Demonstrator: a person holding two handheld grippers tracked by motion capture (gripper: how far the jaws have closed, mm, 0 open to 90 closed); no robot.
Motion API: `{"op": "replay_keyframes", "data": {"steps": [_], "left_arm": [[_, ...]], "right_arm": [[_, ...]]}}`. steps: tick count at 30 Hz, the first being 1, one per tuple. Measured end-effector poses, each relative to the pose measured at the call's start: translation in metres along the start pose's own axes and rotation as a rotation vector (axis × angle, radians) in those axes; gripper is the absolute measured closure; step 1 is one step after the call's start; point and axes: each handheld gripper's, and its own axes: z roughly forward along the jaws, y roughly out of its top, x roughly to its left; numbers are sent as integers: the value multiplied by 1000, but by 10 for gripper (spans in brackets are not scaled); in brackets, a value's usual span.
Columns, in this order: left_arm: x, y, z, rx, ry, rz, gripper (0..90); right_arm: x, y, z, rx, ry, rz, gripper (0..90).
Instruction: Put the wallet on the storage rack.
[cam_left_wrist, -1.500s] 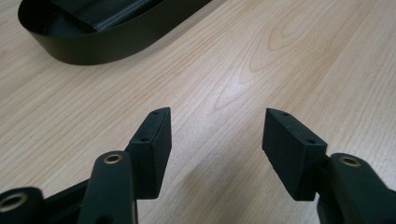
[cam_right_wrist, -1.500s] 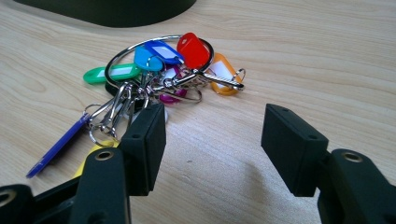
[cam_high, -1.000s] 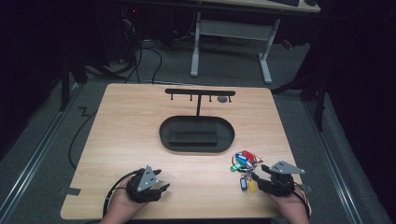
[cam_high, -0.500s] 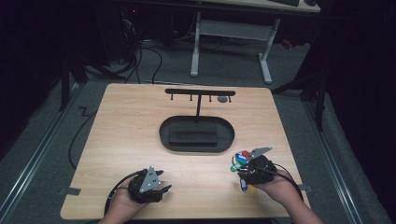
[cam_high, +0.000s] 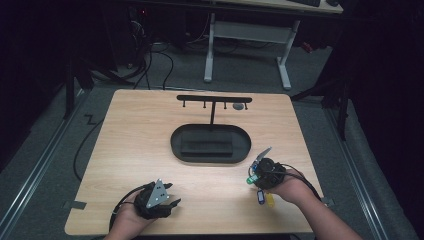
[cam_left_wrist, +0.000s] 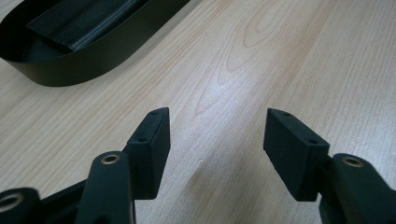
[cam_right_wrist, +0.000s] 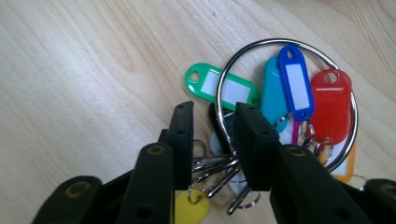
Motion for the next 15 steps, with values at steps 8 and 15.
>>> {"op": "replay_keyframes", "data": {"steps": [8, 15], "left_arm": [[-1, 0, 2, 8, -9, 14, 417], [-1, 0, 1, 4, -9, 17, 417]], "right_arm": [[0, 16, 15, 142, -13, -78, 741], [-2, 27, 17, 189, 0, -104, 851]]}}
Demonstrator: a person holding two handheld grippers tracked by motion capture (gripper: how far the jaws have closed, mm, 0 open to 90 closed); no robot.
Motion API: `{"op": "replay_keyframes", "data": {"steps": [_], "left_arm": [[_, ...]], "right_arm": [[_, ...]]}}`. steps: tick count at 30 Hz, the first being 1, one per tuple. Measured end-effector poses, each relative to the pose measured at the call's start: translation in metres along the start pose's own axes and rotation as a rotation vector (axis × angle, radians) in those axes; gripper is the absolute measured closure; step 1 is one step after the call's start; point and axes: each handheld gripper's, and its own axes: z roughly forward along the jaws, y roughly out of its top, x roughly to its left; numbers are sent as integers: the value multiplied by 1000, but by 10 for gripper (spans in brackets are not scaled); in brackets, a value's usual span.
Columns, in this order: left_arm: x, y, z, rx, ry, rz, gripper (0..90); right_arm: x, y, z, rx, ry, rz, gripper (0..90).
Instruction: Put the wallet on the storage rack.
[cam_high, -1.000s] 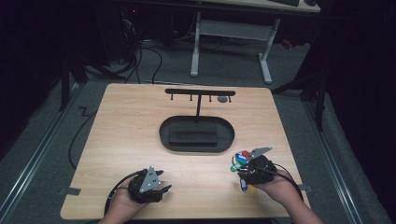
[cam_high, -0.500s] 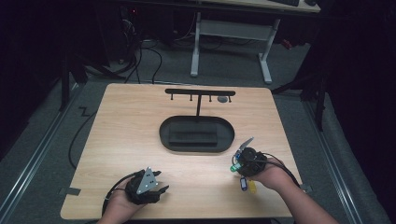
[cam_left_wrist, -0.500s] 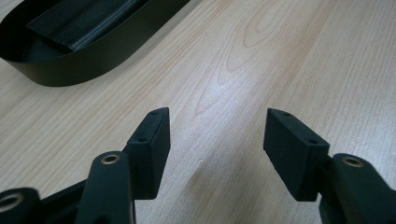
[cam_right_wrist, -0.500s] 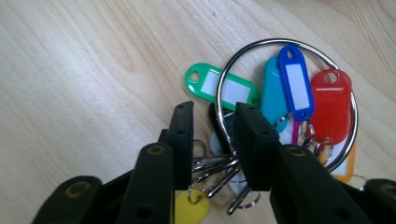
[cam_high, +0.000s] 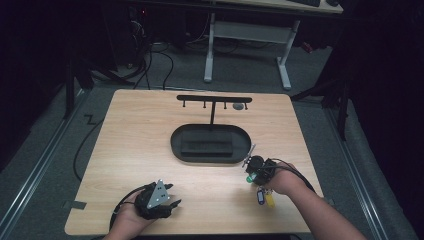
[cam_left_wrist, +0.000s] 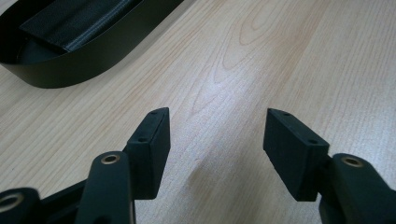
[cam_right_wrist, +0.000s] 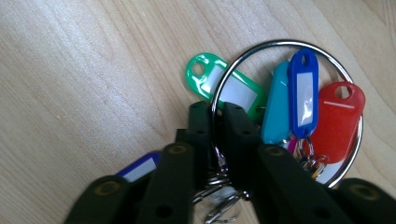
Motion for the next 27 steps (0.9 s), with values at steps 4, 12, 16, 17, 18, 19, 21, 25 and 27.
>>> {"op": "replay_keyframes", "data": {"steps": [4, 12, 16, 17, 18, 19, 21, 25, 27], "left_arm": [[0, 0, 0, 0, 2, 0, 417], [0, -1, 1, 6, 0, 1, 417], [0, 0, 1, 7, 0, 5, 417], [0, 0, 1, 8, 0, 7, 417], [-1, 0, 1, 8, 0, 9, 417], [-1, 0, 1, 9, 0, 10, 417], [-1, 0, 2, 10, 2, 11, 417], [-1, 0, 2, 11, 2, 10, 416], [-1, 0, 1, 10, 2, 9, 416]], "right_arm": [[0, 3, 0, 22, -3, -20, 864], [1, -3, -25, -19, -1, -14, 867], [2, -8, -45, -43, -30, -23, 871], [2, -9, -50, -44, -38, -23, 872], [3, -10, -54, -48, -46, -19, 873], [2, -11, -59, -48, -55, -26, 874], [2, -14, -67, -44, -64, -28, 875], [1, -19, -81, -45, -70, -20, 876], [1, -21, -89, -50, -66, -13, 876]]}}
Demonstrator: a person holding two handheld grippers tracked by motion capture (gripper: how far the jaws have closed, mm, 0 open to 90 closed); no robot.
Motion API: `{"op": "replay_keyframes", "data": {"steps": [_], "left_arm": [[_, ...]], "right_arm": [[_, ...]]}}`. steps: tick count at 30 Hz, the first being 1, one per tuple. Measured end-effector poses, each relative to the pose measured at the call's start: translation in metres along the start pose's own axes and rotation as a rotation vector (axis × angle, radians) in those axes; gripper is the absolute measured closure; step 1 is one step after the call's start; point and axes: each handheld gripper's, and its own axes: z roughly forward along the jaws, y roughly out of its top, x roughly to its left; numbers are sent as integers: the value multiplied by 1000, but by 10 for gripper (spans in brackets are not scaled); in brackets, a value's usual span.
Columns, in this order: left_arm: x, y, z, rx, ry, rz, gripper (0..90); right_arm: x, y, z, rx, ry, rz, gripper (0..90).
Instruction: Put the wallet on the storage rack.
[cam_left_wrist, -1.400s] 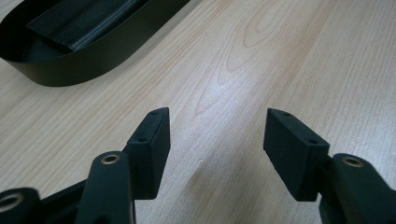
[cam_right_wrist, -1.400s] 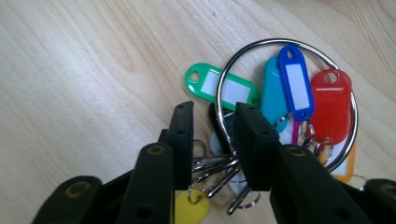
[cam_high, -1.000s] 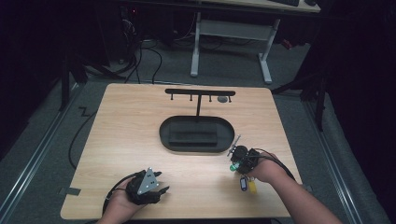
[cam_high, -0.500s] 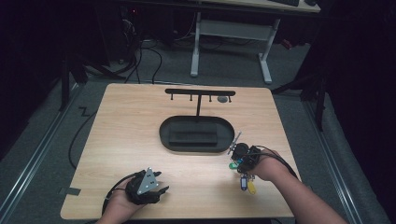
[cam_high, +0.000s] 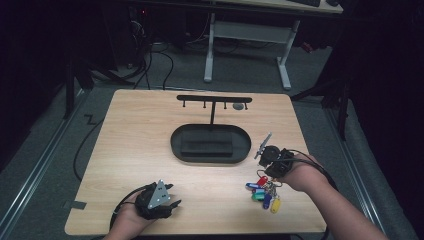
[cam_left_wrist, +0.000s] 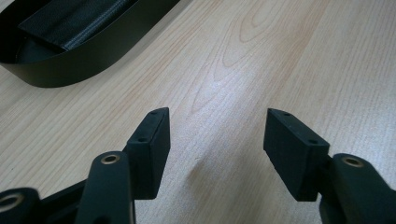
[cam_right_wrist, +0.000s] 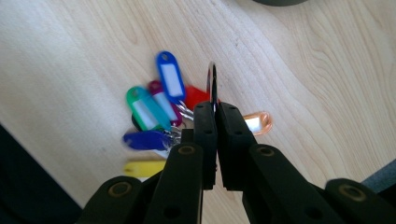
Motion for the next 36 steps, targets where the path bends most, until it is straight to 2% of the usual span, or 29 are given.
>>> {"op": "replay_keyframes", "data": {"steps": [6, 11, 12, 14, 20, 26, 36], "left_arm": [[0, 0, -1, 3, 0, 1, 416], [0, 0, -1, 1, 1, -4, 416], [0, -1, -1, 0, 2, -5, 415], [0, -1, -1, -2, 4, -9, 415], [0, -1, 0, -6, 9, -9, 410], [1, -1, -2, -16, 22, -17, 402], [5, -3, -4, -29, 37, -42, 387]], "right_arm": [[-5, -6, -24, -35, 39, 20, 876], [-9, -10, -44, -49, 42, 35, 876], [-11, -11, -52, -59, 59, 37, 876], [-11, -11, -56, -59, 53, 38, 876], [-15, -12, -86, -67, 32, 40, 876], [-20, -11, -101, -86, 25, 55, 876], [-23, -4, -101, -87, 32, 54, 876]]}}
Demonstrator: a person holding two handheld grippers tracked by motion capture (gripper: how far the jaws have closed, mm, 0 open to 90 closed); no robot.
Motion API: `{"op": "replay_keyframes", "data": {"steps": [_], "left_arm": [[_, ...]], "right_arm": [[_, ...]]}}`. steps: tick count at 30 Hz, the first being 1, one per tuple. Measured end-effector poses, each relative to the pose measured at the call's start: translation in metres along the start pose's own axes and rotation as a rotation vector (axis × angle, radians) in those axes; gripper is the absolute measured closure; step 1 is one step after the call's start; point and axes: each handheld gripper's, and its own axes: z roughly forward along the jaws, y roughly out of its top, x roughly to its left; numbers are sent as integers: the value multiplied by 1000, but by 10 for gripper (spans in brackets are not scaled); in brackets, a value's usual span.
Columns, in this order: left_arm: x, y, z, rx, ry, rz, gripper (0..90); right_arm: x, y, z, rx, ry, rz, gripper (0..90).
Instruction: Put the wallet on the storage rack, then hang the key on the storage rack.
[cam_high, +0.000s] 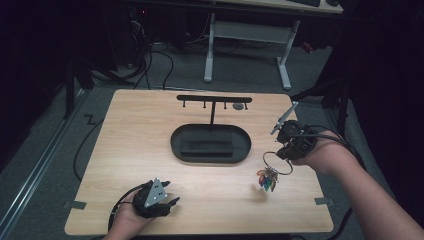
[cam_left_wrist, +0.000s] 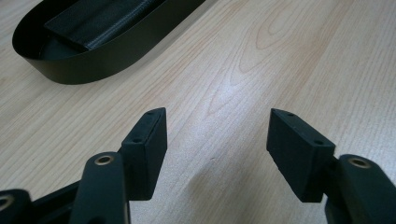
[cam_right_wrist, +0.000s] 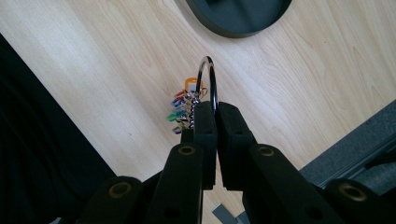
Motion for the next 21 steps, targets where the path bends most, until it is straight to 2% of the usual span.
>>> {"op": "replay_keyframes", "data": {"steps": [3, 5, 10, 19, 21], "left_arm": [[1, 0, -1, -1, 5, -2, 382], [3, -1, -1, -11, 7, -17, 380], [9, -5, -1, -9, 6, -42, 379], [6, -11, -12, -8, 27, -39, 380], [7, -13, -13, -8, 27, -53, 380]], "right_arm": [[0, 4, 4, 7, 6, -9, 876], [0, 7, 6, 11, 4, -14, 876], [-5, 17, 10, -6, 17, -23, 876], [-12, 31, 10, -3, -6, -24, 876], [-14, 35, 11, -5, -5, -22, 876]]}}
